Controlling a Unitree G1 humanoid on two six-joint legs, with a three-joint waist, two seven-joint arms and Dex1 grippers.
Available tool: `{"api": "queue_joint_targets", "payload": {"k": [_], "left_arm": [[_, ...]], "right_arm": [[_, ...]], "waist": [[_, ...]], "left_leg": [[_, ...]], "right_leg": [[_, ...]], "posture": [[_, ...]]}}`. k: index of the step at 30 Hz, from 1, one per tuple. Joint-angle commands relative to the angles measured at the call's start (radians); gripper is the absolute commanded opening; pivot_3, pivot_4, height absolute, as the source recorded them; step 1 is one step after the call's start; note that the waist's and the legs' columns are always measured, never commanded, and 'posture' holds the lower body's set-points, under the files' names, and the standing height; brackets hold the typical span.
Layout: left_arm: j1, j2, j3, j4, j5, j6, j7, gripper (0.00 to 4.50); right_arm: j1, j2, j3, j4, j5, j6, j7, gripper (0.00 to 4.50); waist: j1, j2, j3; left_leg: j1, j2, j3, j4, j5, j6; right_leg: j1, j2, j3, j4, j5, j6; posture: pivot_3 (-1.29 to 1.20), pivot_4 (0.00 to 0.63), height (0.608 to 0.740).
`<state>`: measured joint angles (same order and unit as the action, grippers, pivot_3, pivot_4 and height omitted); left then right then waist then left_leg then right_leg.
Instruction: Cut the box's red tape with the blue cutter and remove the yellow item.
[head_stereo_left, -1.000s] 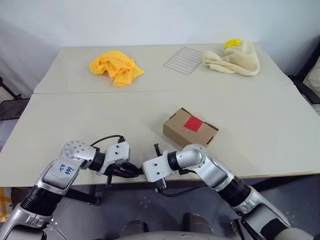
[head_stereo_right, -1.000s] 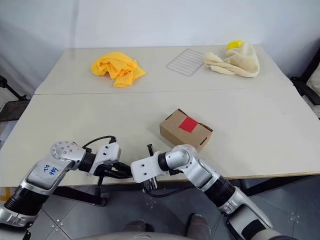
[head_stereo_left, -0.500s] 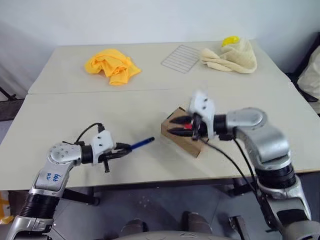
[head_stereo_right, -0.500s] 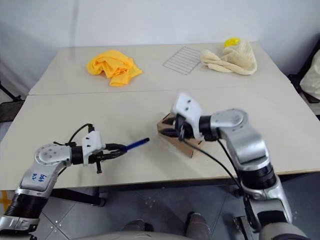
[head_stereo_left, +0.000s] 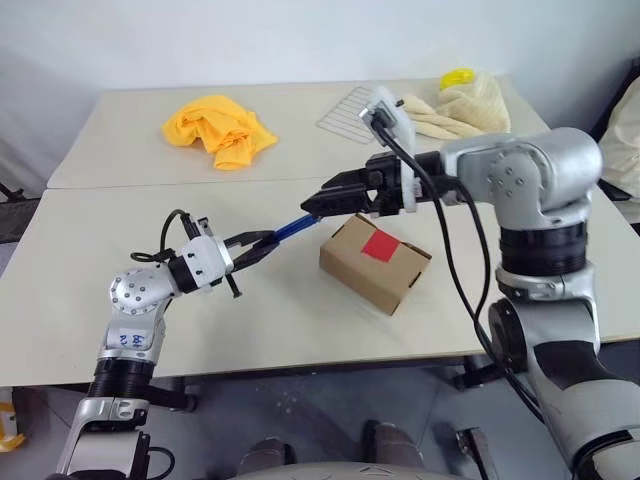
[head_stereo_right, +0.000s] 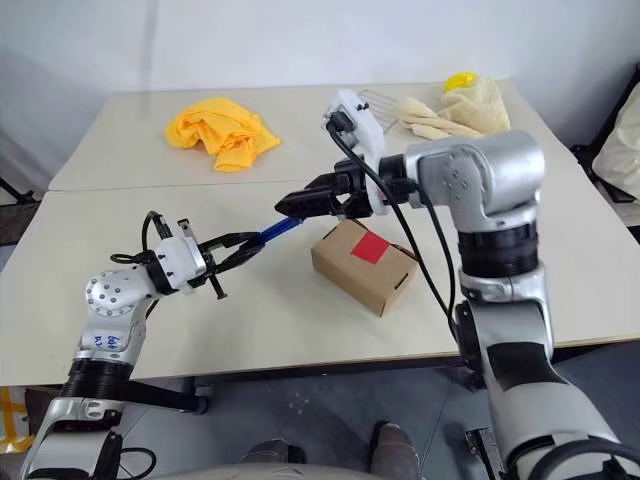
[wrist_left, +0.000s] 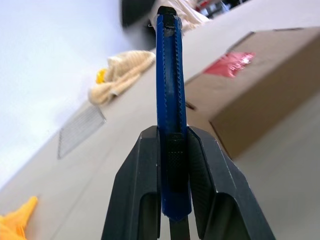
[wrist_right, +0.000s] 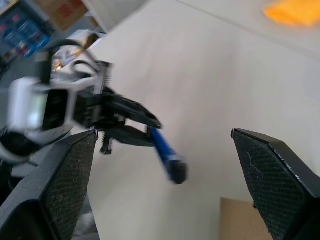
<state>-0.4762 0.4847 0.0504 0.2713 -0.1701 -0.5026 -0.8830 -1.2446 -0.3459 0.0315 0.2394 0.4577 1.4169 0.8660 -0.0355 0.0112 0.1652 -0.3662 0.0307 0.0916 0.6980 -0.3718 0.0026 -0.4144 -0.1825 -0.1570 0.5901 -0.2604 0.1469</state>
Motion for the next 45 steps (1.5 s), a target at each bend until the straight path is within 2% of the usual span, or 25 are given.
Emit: {"api": "queue_joint_targets", "payload": {"k": [1, 16, 19, 26, 30, 32, 42, 43, 45], "left_arm": [[-0.013, -0.005, -0.010, 0.001, 0.005, -0.024, 0.020, 0.41], [-0.014, 0.000, -0.023, -0.002, 0.002, -0.023, 0.041, 0.41], [-0.015, 0.000, -0.025, -0.007, 0.000, -0.019, 0.040, 0.41], [-0.011, 0.003, -0.023, -0.012, 0.002, -0.015, 0.045, 0.41], [-0.013, 0.000, -0.016, -0.013, -0.011, 0.028, 0.055, 0.41], [-0.016, -0.009, -0.004, -0.029, -0.040, 0.114, 0.074, 1.16], [-0.028, 0.032, 0.071, -0.107, -0.131, 0.365, 0.116, 4.17], [-0.030, 0.037, 0.084, -0.110, -0.148, 0.391, 0.116, 4.44], [-0.027, 0.046, 0.096, -0.122, -0.175, 0.434, 0.103, 4.50]], "right_arm": [[-0.032, 0.000, 0.009, 0.022, 0.025, -0.021, 0.005, 4.48], [-0.036, -0.019, 0.136, 0.041, 0.034, -0.078, 0.071, 4.48], [-0.050, 0.000, 0.114, 0.069, 0.033, -0.078, 0.050, 3.91], [-0.044, -0.010, 0.136, 0.056, 0.033, -0.087, 0.056, 1.44], [-0.034, -0.023, 0.138, 0.030, 0.040, -0.081, 0.060, 0.16], [-0.033, -0.029, 0.127, 0.014, 0.051, -0.071, 0.056, 0.16], [-0.054, -0.111, 0.029, -0.041, 0.059, -0.056, -0.014, 0.16], [-0.055, -0.127, 0.019, -0.039, 0.055, -0.058, -0.023, 0.16], [-0.057, -0.149, 0.002, -0.036, 0.055, -0.061, -0.036, 0.16]], "waist": [[-0.002, 0.000, 0.000], [-0.003, 0.000, 0.000], [-0.003, 0.000, 0.000], [-0.003, 0.000, 0.000], [-0.003, 0.000, 0.000], [-0.002, 0.000, 0.000], [0.001, 0.000, 0.000], [0.002, 0.000, 0.000], [0.003, 0.000, 0.000]], "left_leg": [[-0.001, 0.000, 0.000, 0.000, 0.000, 0.000], [-0.002, 0.000, 0.000, 0.000, 0.000, 0.000], [-0.002, 0.000, 0.000, 0.000, 0.000, 0.000], [-0.002, 0.000, 0.000, 0.000, 0.000, 0.000], [-0.002, 0.000, 0.000, 0.000, 0.000, 0.000], [-0.002, 0.000, -0.001, 0.000, 0.000, 0.000], [-0.003, 0.000, -0.001, 0.000, 0.000, 0.000], [-0.003, 0.000, -0.001, 0.000, 0.000, 0.000], [-0.003, 0.000, -0.001, 0.000, 0.000, 0.000]], "right_leg": [[-0.001, 0.000, 0.000, 0.000, 0.000, 0.000], [-0.002, 0.000, -0.001, 0.000, 0.000, 0.000], [-0.002, 0.000, -0.001, 0.000, 0.000, 0.000], [-0.002, 0.000, -0.001, 0.000, 0.000, 0.000], [-0.002, 0.000, -0.001, 0.000, 0.000, 0.000], [-0.002, 0.000, -0.001, 0.000, 0.000, 0.000], [-0.002, 0.000, -0.001, 0.000, 0.000, 0.000], [-0.002, 0.000, -0.001, 0.000, 0.000, 0.000], [-0.002, 0.000, -0.001, 0.000, 0.000, 0.000]], "posture": [[0.00, 0.150, 0.740], [0.00, 0.150, 0.740], [0.00, 0.150, 0.740], [0.00, 0.150, 0.740], [0.00, 0.150, 0.740], [0.00, 0.150, 0.740], [0.00, 0.150, 0.740], [0.00, 0.150, 0.740], [0.00, 0.150, 0.740]]}}
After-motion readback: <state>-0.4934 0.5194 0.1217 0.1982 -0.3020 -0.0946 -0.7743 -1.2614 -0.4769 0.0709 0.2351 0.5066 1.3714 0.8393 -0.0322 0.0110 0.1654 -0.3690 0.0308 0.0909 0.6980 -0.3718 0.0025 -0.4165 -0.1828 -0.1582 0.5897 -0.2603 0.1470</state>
